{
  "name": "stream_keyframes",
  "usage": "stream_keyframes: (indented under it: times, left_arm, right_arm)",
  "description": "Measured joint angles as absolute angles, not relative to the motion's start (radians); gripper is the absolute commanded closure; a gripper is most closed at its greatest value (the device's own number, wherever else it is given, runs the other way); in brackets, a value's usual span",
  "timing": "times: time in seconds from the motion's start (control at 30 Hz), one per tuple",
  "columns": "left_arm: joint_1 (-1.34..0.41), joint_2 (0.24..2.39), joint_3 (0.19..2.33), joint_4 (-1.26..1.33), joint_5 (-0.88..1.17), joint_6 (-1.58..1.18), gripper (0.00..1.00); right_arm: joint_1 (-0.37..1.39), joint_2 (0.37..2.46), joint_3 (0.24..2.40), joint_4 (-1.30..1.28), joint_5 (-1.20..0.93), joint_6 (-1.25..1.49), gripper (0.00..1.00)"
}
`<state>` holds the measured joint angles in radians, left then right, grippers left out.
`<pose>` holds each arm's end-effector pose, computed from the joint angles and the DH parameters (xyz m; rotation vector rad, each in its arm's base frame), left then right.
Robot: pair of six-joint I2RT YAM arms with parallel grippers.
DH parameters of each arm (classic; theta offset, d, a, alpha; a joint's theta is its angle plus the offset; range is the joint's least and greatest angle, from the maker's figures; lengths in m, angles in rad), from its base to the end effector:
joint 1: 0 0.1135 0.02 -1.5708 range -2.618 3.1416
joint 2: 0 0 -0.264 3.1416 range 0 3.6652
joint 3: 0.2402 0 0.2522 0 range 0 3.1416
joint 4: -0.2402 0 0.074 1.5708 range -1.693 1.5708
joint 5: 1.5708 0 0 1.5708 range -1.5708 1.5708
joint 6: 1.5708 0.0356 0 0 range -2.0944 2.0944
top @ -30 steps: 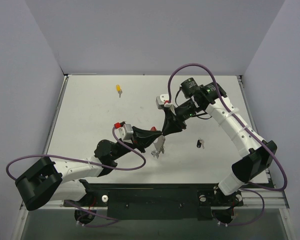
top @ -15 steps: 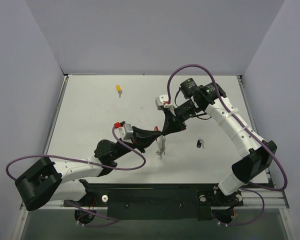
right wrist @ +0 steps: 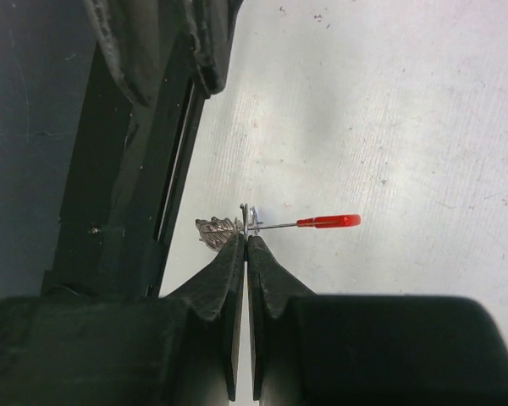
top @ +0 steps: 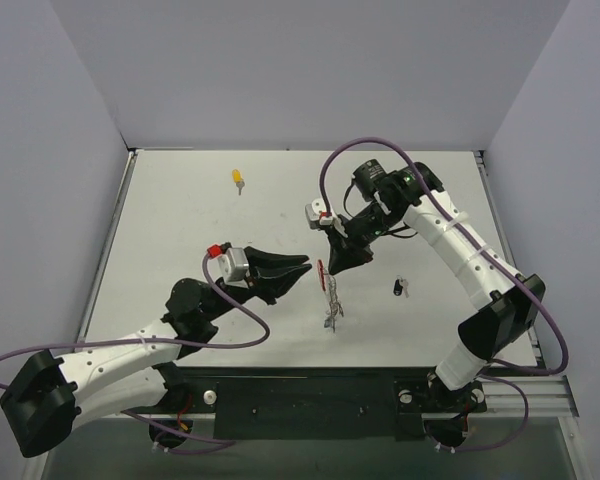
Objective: Put the keys on the keyring
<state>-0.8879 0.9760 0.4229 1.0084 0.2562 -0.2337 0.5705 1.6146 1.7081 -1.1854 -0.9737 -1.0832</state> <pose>0.1252 -0.1681 0.3022 0.6099 1.0392 -1.1348 0.2477 0.1939 0.3764 -1.8598 1.3149 1.0168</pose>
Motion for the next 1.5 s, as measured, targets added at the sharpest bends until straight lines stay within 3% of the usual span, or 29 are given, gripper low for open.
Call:
stream_keyframes:
  times: [0.17,0.2,0.3,0.5,0.83,1.03,1.5]
  left_arm:
    - [-0.874,0.957,0.477,0.833,0.318,-0.184,0.61]
    - [-0.873,0.958,0.496,0.783,0.331,-0.169,0.49]
    - [-0.871,0.966,0.591,0.583,0.376,-0.092,0.42]
    - [-0.87,0.977,0.679,0.387,0.392,0.022,0.43]
    - [-0.871,1.088,0.678,0.385,0.406,0.01,0.41]
    - [-0.871,1.127,0.678,0.463,0.41,-0.038,0.55]
    - [-0.871,1.175,0.678,0.494,0.419,-0.061,0.61]
  right_arm:
    - [0.581,1.634,1.708,-1.201,-0.921,-1.103,1.0]
    - [0.584,1.634,1.709,-1.205,-0.913,-1.106,1.0]
    - [0.591,1.634,1.71,-1.219,-0.878,-1.113,1.0]
    - [0.591,1.634,1.726,-1.239,-0.846,-1.128,1.0]
    - [0.591,1.654,1.738,-1.257,-0.835,-1.132,1.0]
    - [0.591,1.674,1.738,-1.262,-0.834,-1.136,1.0]
    - [0.591,1.679,1.738,-1.272,-0.834,-1.153,1.0]
